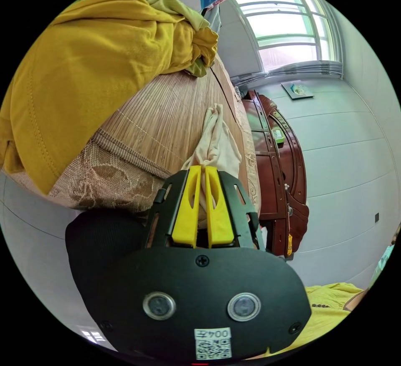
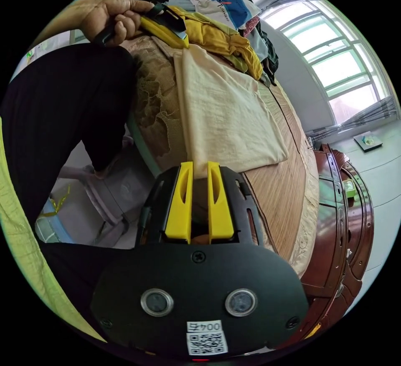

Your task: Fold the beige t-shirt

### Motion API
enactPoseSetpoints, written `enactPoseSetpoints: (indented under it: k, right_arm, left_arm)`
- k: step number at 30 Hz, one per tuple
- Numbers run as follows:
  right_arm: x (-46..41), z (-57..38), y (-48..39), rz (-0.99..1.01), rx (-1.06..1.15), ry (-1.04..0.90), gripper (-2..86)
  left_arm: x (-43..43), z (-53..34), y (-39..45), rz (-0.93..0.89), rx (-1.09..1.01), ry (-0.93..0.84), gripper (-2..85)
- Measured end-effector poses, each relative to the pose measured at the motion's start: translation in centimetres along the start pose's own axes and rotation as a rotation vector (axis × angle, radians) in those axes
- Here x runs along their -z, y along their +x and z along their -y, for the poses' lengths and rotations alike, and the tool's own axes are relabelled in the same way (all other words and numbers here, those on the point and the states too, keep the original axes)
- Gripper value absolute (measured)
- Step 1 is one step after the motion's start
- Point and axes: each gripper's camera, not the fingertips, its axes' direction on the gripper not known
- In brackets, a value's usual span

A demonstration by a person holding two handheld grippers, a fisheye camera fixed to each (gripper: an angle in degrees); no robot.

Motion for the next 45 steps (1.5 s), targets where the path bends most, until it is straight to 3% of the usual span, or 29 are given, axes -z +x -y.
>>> enactPoseSetpoints:
  k: [6,14,21,25,28,30,33,36,39,45]
  right_arm:
    - [6.5,-1.3,6.2,0.021,-0.061,0.077,0.3]
    - [9.0,-0.8,13.6,0.095,-0.074,-0.021,0.0]
    - [11.3,0.1,21.5,0.174,-0.082,-0.112,2.2]
    - [15.1,-0.9,30.6,0.349,-0.271,-0.138,7.1]
    - [16.0,-4.5,39.6,0.645,-0.607,-0.107,8.6]
    - [15.2,-7.3,44.1,0.839,-0.812,-0.048,10.1]
    - [13.4,-10.7,49.2,1.057,-1.083,0.025,12.1]
    - [12.3,-11.7,52.2,1.173,-1.201,0.03,13.4]
    - [12.3,-11.3,53.9,1.191,-1.212,-0.006,13.7]
    - [13.1,-9.5,57.1,1.242,-1.197,-0.026,13.2]
  left_arm:
    - [1.1,-0.9,3.2,0.051,-0.04,0.011,1.6]
    - [-1.3,-2.3,-2.7,-0.029,0.125,-0.03,1.6]
    - [-0.6,-4.1,-2.9,-0.073,0.18,-0.047,1.3]
    - [2.5,-6.0,-1.2,0.01,0.161,0.06,0.6]
    - [2.8,-7.1,5.0,0.098,-0.116,0.169,0.4]
    - [-1.9,-7.5,11.0,0.128,-0.415,0.08,0.3]
    - [-9.2,-8.3,14.7,0.336,-0.601,0.001,0.3]
    - [-12.3,-8.0,12.3,0.421,-0.498,-0.013,0.3]
    - [-12.2,-9.0,8.9,0.282,-0.417,0.031,0.5]
    - [-13.0,-10.9,8.4,0.258,-0.43,0.037,0.8]
